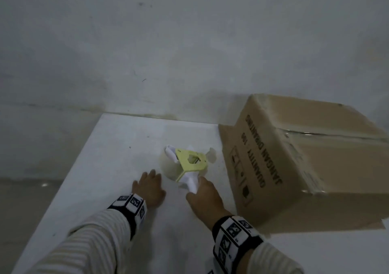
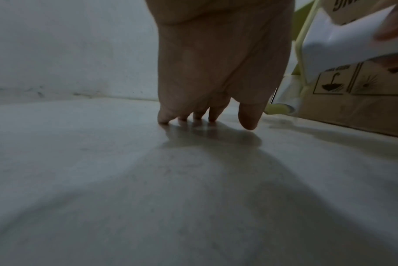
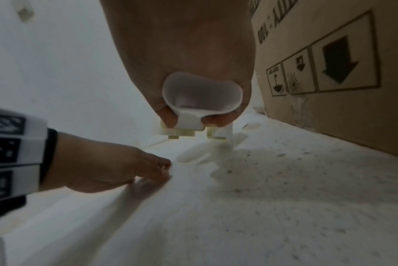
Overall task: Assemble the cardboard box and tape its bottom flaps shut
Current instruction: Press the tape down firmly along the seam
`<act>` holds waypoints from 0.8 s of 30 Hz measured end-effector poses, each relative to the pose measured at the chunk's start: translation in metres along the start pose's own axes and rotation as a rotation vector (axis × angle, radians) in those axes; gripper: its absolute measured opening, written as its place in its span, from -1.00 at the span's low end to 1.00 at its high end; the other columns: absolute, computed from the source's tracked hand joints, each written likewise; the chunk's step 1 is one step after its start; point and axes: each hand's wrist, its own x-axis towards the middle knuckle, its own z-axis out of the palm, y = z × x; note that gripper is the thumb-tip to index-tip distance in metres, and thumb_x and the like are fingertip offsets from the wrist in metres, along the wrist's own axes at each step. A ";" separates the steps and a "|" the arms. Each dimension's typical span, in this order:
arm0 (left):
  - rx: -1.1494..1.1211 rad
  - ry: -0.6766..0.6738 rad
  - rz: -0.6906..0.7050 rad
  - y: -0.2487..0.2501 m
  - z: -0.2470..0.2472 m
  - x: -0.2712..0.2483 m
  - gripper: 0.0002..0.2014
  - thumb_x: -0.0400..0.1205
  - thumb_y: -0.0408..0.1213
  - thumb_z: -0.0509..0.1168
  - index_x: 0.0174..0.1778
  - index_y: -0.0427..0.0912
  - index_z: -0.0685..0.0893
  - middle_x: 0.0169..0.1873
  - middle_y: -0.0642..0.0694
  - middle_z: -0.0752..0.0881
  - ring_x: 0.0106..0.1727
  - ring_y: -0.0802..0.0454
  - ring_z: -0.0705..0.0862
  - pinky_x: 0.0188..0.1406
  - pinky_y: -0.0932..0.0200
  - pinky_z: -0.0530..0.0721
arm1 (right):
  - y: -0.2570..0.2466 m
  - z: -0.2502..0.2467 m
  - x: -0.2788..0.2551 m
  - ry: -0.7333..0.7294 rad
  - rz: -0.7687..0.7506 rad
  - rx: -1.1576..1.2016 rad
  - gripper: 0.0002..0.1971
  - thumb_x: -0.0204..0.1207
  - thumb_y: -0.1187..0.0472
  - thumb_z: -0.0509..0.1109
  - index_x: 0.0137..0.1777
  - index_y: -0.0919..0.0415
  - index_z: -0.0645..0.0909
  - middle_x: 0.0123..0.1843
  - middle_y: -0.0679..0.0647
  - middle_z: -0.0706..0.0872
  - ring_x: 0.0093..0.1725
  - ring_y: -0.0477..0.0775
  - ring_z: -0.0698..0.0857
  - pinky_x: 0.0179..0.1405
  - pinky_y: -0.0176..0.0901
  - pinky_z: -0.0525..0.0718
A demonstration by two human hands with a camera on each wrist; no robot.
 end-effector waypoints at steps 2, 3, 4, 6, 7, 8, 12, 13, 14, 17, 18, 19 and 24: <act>0.007 0.010 -0.016 -0.003 0.001 0.010 -0.42 0.54 0.06 0.13 0.46 -0.08 0.32 0.56 -0.09 0.24 0.58 -0.17 0.20 0.41 -0.26 0.31 | 0.001 0.008 0.019 0.020 0.017 -0.025 -0.48 0.49 0.13 0.29 0.46 0.19 0.35 0.35 0.24 0.50 0.33 0.27 0.54 0.25 0.00 0.58; -0.018 -0.024 -0.025 -0.005 0.001 0.016 -0.33 0.55 0.11 0.13 0.56 -0.08 0.20 0.63 -0.06 0.11 0.64 -0.19 0.08 0.48 -0.30 0.20 | 0.001 0.011 0.027 0.038 0.017 -0.031 -0.46 0.50 0.13 0.29 0.48 0.18 0.33 0.37 0.24 0.48 0.35 0.26 0.53 0.28 0.00 0.57; -0.035 -0.058 -0.044 -0.006 0.001 0.021 -0.25 0.56 0.16 0.13 0.63 -0.07 0.07 0.68 -0.03 -0.01 0.68 -0.20 -0.04 0.53 -0.33 0.09 | 0.000 0.013 0.036 0.057 0.015 -0.037 -0.46 0.52 0.13 0.29 0.50 0.17 0.31 0.39 0.23 0.48 0.36 0.26 0.52 0.31 0.02 0.56; -0.040 -0.081 -0.081 -0.007 0.003 0.029 -0.16 0.56 0.23 0.12 0.67 0.00 -0.09 0.69 0.01 -0.17 0.69 -0.19 -0.20 0.58 -0.33 -0.07 | -0.002 0.018 0.053 0.097 0.008 -0.052 -0.46 0.54 0.10 0.30 0.49 0.19 0.31 0.39 0.23 0.48 0.36 0.25 0.51 0.32 0.04 0.56; -0.036 -0.075 -0.095 -0.006 0.005 0.031 -0.14 0.56 0.27 0.11 0.67 0.02 -0.13 0.69 0.02 -0.21 0.69 -0.18 -0.23 0.58 -0.34 -0.12 | -0.003 0.020 0.061 0.113 0.004 -0.059 -0.46 0.54 0.08 0.31 0.48 0.20 0.32 0.38 0.23 0.49 0.36 0.25 0.52 0.32 0.05 0.56; -0.033 -0.066 -0.107 -0.005 0.007 0.033 -0.12 0.55 0.30 0.09 0.67 0.02 -0.15 0.68 0.02 -0.22 0.69 -0.18 -0.25 0.57 -0.35 -0.14 | -0.004 0.021 0.068 0.124 0.004 -0.062 -0.45 0.54 0.06 0.32 0.49 0.20 0.33 0.38 0.23 0.49 0.36 0.25 0.52 0.32 0.07 0.57; -0.027 -0.082 -0.146 0.000 0.010 0.037 -0.12 0.55 0.33 0.04 0.66 0.01 -0.21 0.68 0.02 -0.28 0.68 -0.17 -0.32 0.56 -0.38 -0.20 | -0.002 0.026 0.090 0.124 0.024 -0.084 -0.40 0.51 0.03 0.39 0.49 0.20 0.31 0.38 0.23 0.48 0.37 0.25 0.50 0.32 0.07 0.57; -0.025 -0.086 -0.143 0.000 0.009 0.038 -0.12 0.56 0.32 0.04 0.66 0.01 -0.22 0.67 0.01 -0.29 0.67 -0.18 -0.32 0.56 -0.39 -0.21 | -0.001 0.027 0.093 0.115 0.029 -0.087 -0.39 0.51 0.05 0.40 0.49 0.20 0.30 0.38 0.23 0.48 0.37 0.24 0.50 0.32 0.07 0.57; -0.021 -0.090 -0.140 0.000 0.009 0.038 -0.13 0.57 0.32 0.03 0.66 0.00 -0.22 0.67 0.01 -0.29 0.67 -0.18 -0.33 0.56 -0.39 -0.21 | 0.000 0.028 0.096 0.107 0.033 -0.087 -0.38 0.51 0.06 0.40 0.51 0.21 0.29 0.39 0.23 0.47 0.37 0.24 0.50 0.33 0.08 0.57; -0.027 -0.099 -0.147 0.001 0.008 0.038 -0.14 0.58 0.32 0.02 0.66 0.01 -0.23 0.67 0.01 -0.31 0.67 -0.18 -0.34 0.56 -0.39 -0.22 | 0.004 0.030 0.095 0.054 0.036 -0.088 -0.34 0.53 0.09 0.37 0.57 0.22 0.20 0.44 0.25 0.43 0.40 0.25 0.48 0.38 0.10 0.54; -0.030 -0.095 -0.155 0.002 0.008 0.038 -0.14 0.57 0.32 0.03 0.66 0.02 -0.23 0.67 0.02 -0.31 0.67 -0.17 -0.33 0.56 -0.38 -0.22 | 0.004 0.029 0.092 0.029 0.032 -0.099 -0.32 0.53 0.09 0.36 0.58 0.21 0.16 0.45 0.25 0.41 0.41 0.25 0.47 0.39 0.11 0.53; -0.028 -0.095 -0.162 0.003 0.008 0.038 -0.14 0.57 0.32 0.03 0.66 0.02 -0.23 0.67 0.02 -0.30 0.67 -0.17 -0.33 0.57 -0.38 -0.21 | 0.005 0.027 0.087 0.011 0.023 -0.119 -0.31 0.53 0.09 0.36 0.59 0.20 0.14 0.46 0.25 0.40 0.42 0.26 0.46 0.40 0.10 0.51; -0.031 -0.085 -0.173 0.007 0.003 0.034 -0.14 0.56 0.27 0.10 0.67 0.00 -0.13 0.69 0.02 -0.20 0.69 -0.18 -0.23 0.57 -0.36 -0.11 | -0.007 -0.004 0.048 0.024 -0.100 -0.183 -0.42 0.55 0.15 0.29 0.55 0.20 0.21 0.47 0.25 0.35 0.43 0.28 0.39 0.41 0.05 0.40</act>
